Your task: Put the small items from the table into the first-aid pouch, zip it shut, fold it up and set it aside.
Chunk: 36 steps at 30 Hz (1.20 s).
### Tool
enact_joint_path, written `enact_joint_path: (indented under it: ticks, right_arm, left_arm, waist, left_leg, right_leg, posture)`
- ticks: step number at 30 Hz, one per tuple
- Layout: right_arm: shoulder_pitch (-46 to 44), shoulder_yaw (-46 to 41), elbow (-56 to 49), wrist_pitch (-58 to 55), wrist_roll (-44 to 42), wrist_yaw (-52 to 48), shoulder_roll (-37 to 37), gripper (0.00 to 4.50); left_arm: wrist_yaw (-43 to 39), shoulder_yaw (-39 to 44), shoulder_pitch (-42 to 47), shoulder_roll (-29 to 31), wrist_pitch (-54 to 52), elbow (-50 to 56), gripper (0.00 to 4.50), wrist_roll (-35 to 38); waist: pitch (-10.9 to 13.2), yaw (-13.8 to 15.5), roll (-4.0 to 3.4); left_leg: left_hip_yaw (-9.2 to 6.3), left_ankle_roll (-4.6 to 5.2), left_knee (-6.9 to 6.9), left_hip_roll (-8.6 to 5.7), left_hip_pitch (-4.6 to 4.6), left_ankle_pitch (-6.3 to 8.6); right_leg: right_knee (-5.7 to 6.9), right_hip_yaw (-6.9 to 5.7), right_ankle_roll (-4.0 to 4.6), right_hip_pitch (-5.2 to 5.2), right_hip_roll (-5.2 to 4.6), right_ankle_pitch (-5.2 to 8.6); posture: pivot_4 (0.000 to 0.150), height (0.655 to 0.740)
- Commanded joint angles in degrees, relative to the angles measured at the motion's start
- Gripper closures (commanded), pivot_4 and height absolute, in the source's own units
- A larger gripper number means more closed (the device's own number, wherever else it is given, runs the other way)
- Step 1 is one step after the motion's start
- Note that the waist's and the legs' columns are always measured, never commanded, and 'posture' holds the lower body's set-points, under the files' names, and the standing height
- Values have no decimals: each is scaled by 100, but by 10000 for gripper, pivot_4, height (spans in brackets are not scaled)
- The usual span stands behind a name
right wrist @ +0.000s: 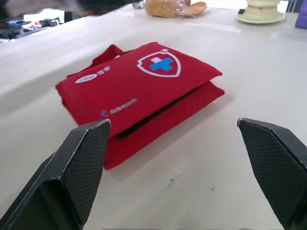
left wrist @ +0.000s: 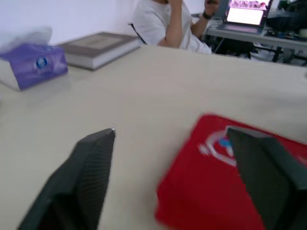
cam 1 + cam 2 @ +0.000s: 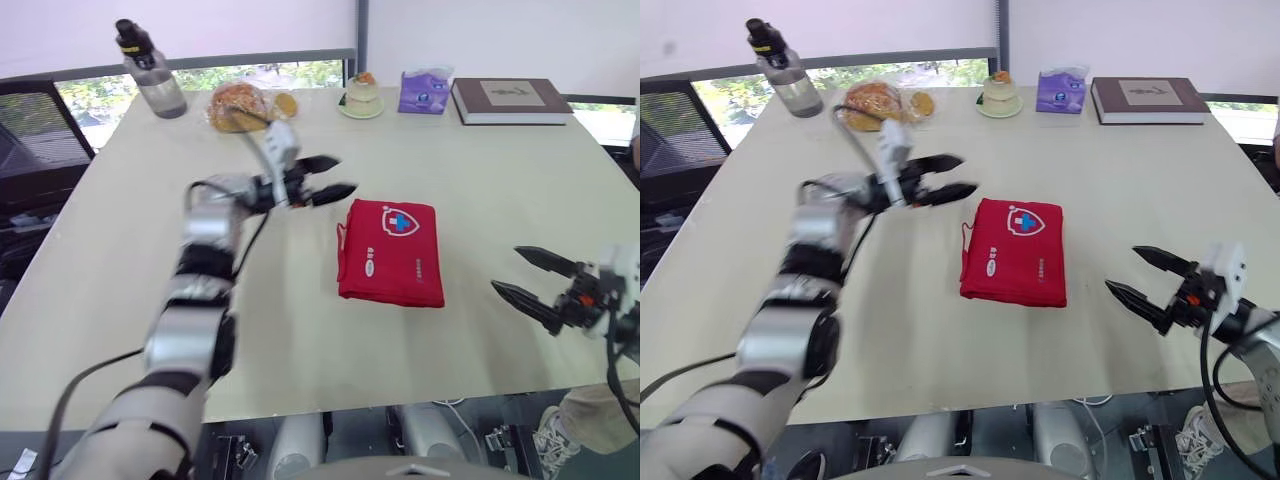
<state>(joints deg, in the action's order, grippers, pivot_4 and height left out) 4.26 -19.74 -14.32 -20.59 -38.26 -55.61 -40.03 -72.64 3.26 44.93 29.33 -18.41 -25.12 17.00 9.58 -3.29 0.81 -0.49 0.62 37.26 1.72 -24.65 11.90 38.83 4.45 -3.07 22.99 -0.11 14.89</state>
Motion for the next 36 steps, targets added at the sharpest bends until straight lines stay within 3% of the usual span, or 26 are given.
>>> enact_joint_path:
  ticks: [1, 9, 17, 18, 20, 21, 22, 24, 25, 29, 33, 36]
  right_arm:
    - [-447, 241, 85, -256, 133, 263, -47, 0]
    - [-1781, 1283, 637, -1834, 180, 583, -87, 0]
    - [-2776, 2506, 1729, -3027, 558, 372, 106, 0]
    - [-2861, 2556, 1822, -3180, 552, 377, 147, 3849]
    - [-2938, 2458, 1808, -3496, 288, 313, 290, 7131]
    - [-2955, 2380, 1771, -3665, 144, 291, 358, 11117]
    - [-2965, 2275, 1724, -3823, 13, 310, 439, 18730]
    - [-2974, 2034, 1661, -4049, -219, 403, 594, 24539]
    - [-2969, 1879, 1624, -4173, -320, 499, 675, 31305]
    - [-3015, 1023, 1562, -4386, -721, 1163, 1174, 43455]
    - [-3331, 169, 1698, -4092, -829, 2181, 1689, 44813]
    - [-3608, 16, 2279, -3016, 49, 3109, 1829, 44813]
  left_arm:
    - [-306, 1, -443, 574, -867, 1794, 366, 571]
    - [-910, 263, -1841, 2173, -1355, 3823, 366, 1201]
    - [-286, 497, -1985, 2180, -1760, 4425, 366, 1827]
    - [-201, 527, -1985, 2174, -1814, 4493, 0, 1897]
    - [-85, 560, -2001, 2189, -1876, 4600, 0, 1995]
    - [-37, 569, -2011, 2195, -1875, 4631, 0, 2023]
    - [32, 579, -2011, 2188, -1879, 4651, 0, 2052]
    - [124, 582, -1994, 2188, -1884, 4666, 0, 2094]
    - [184, 576, -1948, 2184, -1894, 4660, 0, 2123]
    - [373, 499, -1675, 2112, -1989, 4622, 0, 2295]
    - [619, 370, -1299, 1950, -1963, 4453, 0, 2236]
    - [910, 214, -887, 1729, -1991, 4248, 0, 2130]
  waist:
    - [7, 72, 5]
    - [12, 156, 10]
    - [15, 129, 15]
    - [14, 123, 17]
    - [13, 101, 20]
    - [14, 93, 20]
    - [14, 90, 20]
    - [14, 79, 20]
    - [15, 79, 19]
    - [18, 92, 23]
    - [21, 94, 21]
    - [25, 110, 22]
  left_leg:
    - [-1, 0, 7, 1, -3, 0]
    - [23, -5, 17, 28, 2, -5]
    - [28, -5, 15, 35, -3, -5]
    - [28, -5, 15, 35, 0, -5]
    - [28, -5, 15, 36, 2, -5]
    - [28, -5, 15, 37, 2, -5]
    - [26, -6, 14, 39, 2, -4]
    - [26, -6, 12, 39, 3, -4]
    - [25, -6, 10, 39, 3, -4]
    - [18, -6, 10, 39, -1, -4]
    - [25, -6, 12, 38, -7, -4]
    - [27, -6, 16, 32, -12, -5]
  right_leg:
    - [1, -8, 0, 0, 1, 0]
    - [-5, -9, 21, -3, -1, 12]
    - [-2, -20, 26, 2, 9, 16]
    - [-2, -20, 23, 1, 9, 14]
    - [-1, -20, 14, 0, 10, 9]
    - [-1, -20, 12, 0, 13, 8]
    - [0, -21, 12, 0, 18, 9]
    - [1, -20, 13, 2, 21, 8]
    - [1, -20, 13, 2, 27, 8]
    - [2, -23, 12, 4, 34, 9]
    - [1, -19, 11, 9, 31, 8]
    - [2, -17, 8, 13, 26, 7]
  posture:
    - [1500, 7400]
    - [1500, 7400]
    - [1500, 7400]
    - [1500, 7400]
    - [1500, 7400]
    - [1500, 7400]
    - [1500, 7400]
    - [1500, 7400]
    - [1500, 7400]
    - [1500, 7400]
    - [1500, 7400]
    - [1500, 7400]
